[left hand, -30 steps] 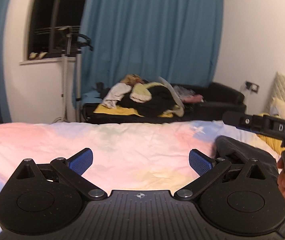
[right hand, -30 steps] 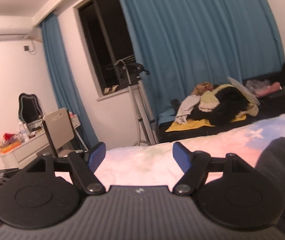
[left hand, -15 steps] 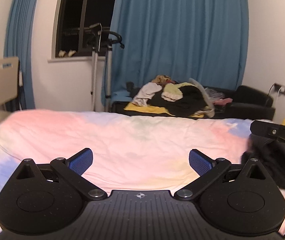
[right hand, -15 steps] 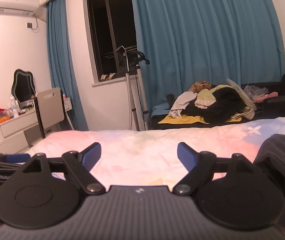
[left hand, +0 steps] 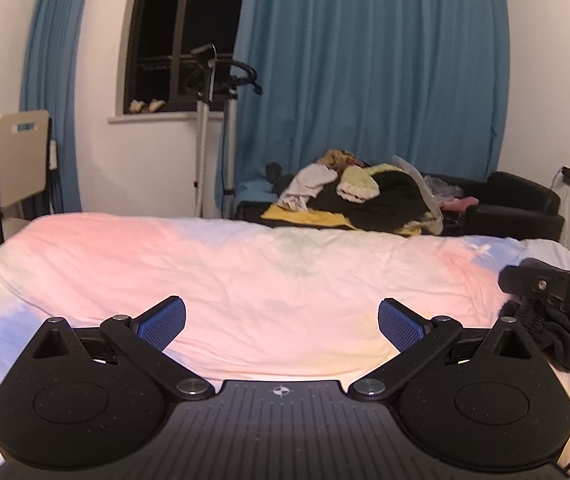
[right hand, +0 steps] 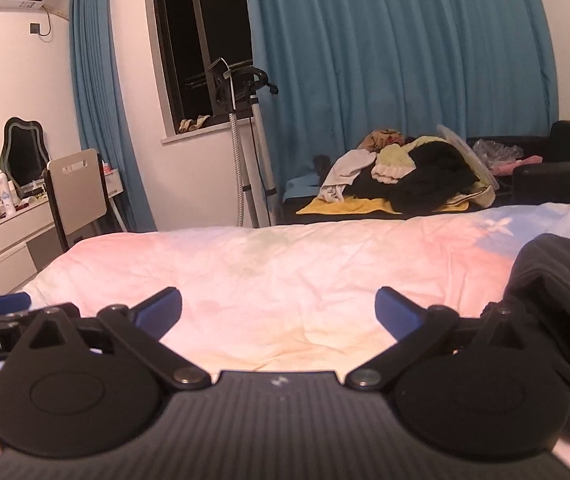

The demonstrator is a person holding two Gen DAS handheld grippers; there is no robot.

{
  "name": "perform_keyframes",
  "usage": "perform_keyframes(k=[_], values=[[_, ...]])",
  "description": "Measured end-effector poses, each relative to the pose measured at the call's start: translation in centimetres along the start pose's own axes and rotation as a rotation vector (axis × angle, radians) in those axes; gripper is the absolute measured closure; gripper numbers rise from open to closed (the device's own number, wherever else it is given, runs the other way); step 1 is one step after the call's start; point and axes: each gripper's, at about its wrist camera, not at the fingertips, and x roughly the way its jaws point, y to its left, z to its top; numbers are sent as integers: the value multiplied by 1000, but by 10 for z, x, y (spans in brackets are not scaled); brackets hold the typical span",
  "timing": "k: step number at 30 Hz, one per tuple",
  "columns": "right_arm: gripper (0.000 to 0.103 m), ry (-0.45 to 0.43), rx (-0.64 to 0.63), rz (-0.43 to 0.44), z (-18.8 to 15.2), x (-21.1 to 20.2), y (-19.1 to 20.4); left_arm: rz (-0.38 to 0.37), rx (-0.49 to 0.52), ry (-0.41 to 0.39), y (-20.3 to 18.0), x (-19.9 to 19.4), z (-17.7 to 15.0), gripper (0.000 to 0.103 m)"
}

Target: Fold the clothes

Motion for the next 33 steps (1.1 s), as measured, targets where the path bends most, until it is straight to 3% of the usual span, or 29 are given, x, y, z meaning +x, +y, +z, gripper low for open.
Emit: perform_keyframes(k=[33], values=[[0, -23, -63, -61, -6, -11, 5, 62, 27, 30, -13, 0, -11, 0]])
